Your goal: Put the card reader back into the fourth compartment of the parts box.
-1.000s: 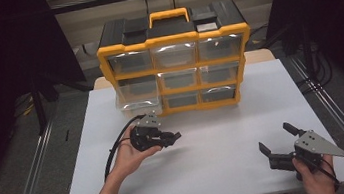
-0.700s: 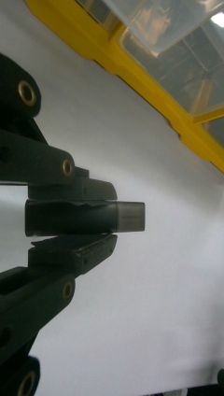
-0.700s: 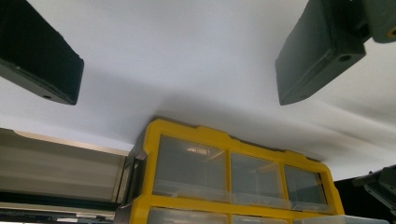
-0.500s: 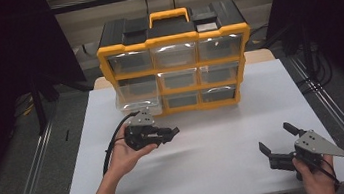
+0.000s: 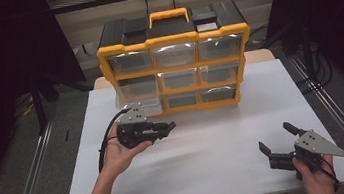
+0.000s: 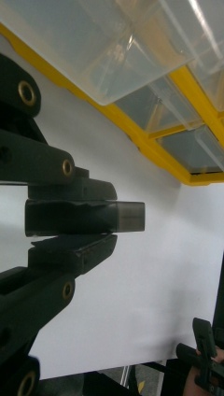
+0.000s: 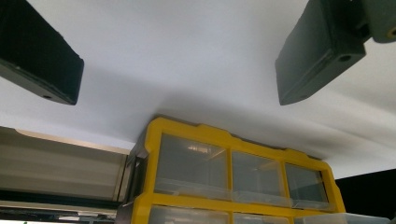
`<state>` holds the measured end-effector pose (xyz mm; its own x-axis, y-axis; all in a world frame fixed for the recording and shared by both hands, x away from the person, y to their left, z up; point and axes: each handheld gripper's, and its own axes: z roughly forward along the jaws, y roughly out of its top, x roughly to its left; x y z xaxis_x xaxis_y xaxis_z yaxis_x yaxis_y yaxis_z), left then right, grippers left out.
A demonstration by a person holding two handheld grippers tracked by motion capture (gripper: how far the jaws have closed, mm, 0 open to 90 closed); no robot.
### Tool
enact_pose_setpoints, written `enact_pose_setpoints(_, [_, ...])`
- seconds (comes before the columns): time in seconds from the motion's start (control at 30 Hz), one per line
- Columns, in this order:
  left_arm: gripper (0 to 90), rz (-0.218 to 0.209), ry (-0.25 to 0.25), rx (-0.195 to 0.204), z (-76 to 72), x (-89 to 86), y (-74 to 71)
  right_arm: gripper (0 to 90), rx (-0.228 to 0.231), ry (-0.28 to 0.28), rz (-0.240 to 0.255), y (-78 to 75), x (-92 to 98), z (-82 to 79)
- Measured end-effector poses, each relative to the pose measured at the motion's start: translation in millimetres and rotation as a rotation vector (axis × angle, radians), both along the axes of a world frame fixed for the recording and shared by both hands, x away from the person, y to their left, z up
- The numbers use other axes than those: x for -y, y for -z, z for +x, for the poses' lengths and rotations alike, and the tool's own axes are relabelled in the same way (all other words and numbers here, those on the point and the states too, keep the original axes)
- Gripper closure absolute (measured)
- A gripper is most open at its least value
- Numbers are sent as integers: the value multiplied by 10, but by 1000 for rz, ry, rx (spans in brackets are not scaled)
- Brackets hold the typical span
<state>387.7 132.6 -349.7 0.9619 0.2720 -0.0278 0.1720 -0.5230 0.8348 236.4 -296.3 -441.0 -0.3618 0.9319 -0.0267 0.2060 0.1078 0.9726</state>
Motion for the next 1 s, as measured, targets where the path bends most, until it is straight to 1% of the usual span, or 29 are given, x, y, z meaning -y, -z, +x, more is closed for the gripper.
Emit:
enact_pose_setpoints(0.1, [738, -2, 8, 15, -20, -21, -51, 11, 1, -2, -1, 0, -1, -1])
enact_pose_setpoints(0.17, [739, 0, 20, 28, -59, -15, -103, 11, 0, -1, 0, 0, 0, 0])
enact_pose_setpoints(0.3, [738, -11, 34, 55, -139, 14, -216, 11, 0, 0, -1, 1, -2, 0])
enact_pose_setpoints(0.4, [738, -23, 35, 66, -183, 20, -283, 11, 0, -2, 0, 1, -2, -1])
enact_pose_setpoints(0.43, [738, -17, 32, 74, -189, 16, -299, 11, 1, -2, -1, 0, -1, -1])
enact_pose_setpoints(0.5, [738, -23, 27, 90, -221, 8, -342, 11, 0, -1, 0, 0, -1, -1])
enact_pose_setpoints(0.53, [738, -32, 26, 91, -238, 7, -363, 11, 1, -2, -1, 0, -1, 0])
enact_pose_setpoints(0.57, [738, -29, 26, 102, -248, 3, -386, 11, 1, -3, 0, 0, -3, -1])
enact_pose_setpoints(0.67, [738, -45, 23, 105, -267, -16, -433, 11, 2, -3, 0, 0, -3, -2])
enact_pose_setpoints(0.77, [738, -45, 16, 114, -262, -49, -460, 11, 0, -1, 0, 0, 0, 0])
enact_pose_setpoints(0.87, [739, -54, 5, 113, -255, -84, -483, 11, 0, -2, 1, 0, -4, -1])
enact_pose_setpoints(1.0, [738, -63, -14, 123, -248, -144, -543, 11, 3, 0, 0, -1, -1, 1])
